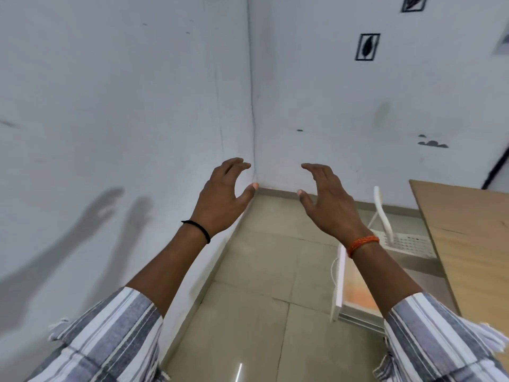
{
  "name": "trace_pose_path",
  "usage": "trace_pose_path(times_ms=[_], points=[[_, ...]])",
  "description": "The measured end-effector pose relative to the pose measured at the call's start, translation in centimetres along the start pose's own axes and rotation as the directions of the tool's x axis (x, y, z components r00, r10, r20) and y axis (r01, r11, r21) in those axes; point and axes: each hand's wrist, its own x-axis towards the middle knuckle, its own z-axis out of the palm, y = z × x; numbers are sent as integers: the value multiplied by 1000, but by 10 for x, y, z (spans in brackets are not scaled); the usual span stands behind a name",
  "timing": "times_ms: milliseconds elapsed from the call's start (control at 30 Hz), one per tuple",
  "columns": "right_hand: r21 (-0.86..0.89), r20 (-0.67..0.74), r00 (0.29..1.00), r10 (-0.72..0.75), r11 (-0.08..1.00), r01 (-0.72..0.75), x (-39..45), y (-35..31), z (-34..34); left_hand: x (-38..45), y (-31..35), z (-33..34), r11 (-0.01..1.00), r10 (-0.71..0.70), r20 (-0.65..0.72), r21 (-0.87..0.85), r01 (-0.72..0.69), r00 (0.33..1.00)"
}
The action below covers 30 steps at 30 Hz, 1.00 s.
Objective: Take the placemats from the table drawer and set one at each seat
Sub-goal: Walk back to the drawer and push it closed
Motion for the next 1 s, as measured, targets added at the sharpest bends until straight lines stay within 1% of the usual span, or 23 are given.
trace_pose_path(times_ms=[133,267,333,433,500,600,700,733,767,867,1000], points=[[-27,-20,991,129,991,-130,24,61,23,62,-18,74,989,67,102,-135,-53,993],[-48,-32,962,273,961,-274,51,115,56,115,-43,155,960,135,221,-269,-72,966],[-52,-40,934,356,932,-358,65,140,78,139,-60,197,945,178,303,-317,-77,936],[-54,-38,861,506,860,-508,76,173,107,171,-80,255,920,246,411,-385,-77,878],[-70,-41,796,604,793,-605,78,195,123,191,-87,292,899,291,493,-435,-58,820],[-66,-72,686,724,683,-728,67,217,140,213,-87,343,866,399,582,-493,-83,708],[-68,-106,548,830,544,-836,45,237,151,222,-75,393,833,455,666,-552,-19,590],[-58,-117,506,855,503,-862,37,241,155,221,-73,407,823,477,683,-568,-9,553],[-45,-117,469,876,467,-883,30,245,157,220,-71,419,813,495,687,-582,-6,531],[33,-142,315,938,322,-946,15,263,169,218,-58,463,794,541,727,-607,27,422],[133,-146,181,973,201,-970,2,286,187,215,-44,505,806,532,788,-584,99,310]])
